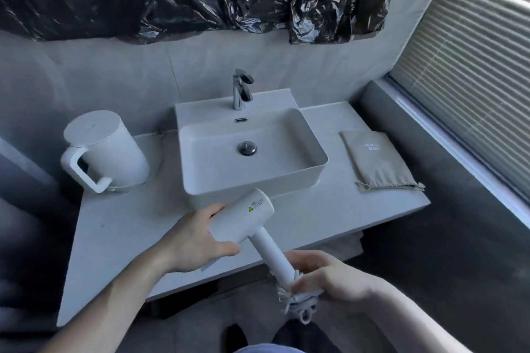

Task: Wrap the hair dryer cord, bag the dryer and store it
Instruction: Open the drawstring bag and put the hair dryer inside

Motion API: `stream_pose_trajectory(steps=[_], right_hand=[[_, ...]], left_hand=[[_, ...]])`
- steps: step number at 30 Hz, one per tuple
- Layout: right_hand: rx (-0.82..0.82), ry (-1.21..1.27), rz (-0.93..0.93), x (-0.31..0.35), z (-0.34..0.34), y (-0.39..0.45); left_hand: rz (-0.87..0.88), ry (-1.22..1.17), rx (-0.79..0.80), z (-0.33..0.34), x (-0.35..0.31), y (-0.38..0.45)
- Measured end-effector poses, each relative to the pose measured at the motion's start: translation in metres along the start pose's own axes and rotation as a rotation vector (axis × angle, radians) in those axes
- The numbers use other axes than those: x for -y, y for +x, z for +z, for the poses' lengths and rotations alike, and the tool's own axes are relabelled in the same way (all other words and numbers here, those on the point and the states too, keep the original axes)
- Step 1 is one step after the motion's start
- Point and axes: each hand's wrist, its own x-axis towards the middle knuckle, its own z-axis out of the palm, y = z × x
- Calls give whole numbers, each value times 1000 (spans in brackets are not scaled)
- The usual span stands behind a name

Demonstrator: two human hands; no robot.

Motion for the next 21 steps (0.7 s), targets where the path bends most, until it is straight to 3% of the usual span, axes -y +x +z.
stream_pose_trajectory(steps=[8,12,16,21], right_hand=[[-205,75,-62,-20,-52,-35],[-264,158,-90,-30,-91,-66],[-404,215,-132,-42,-142,-104],[-557,340,-137,-58,-226,-151]], left_hand=[[128,151,58,41,-86,51],[200,61,-16,79,-122,78],[181,-215,-178,126,-154,102],[115,-243,-207,192,-192,133]])
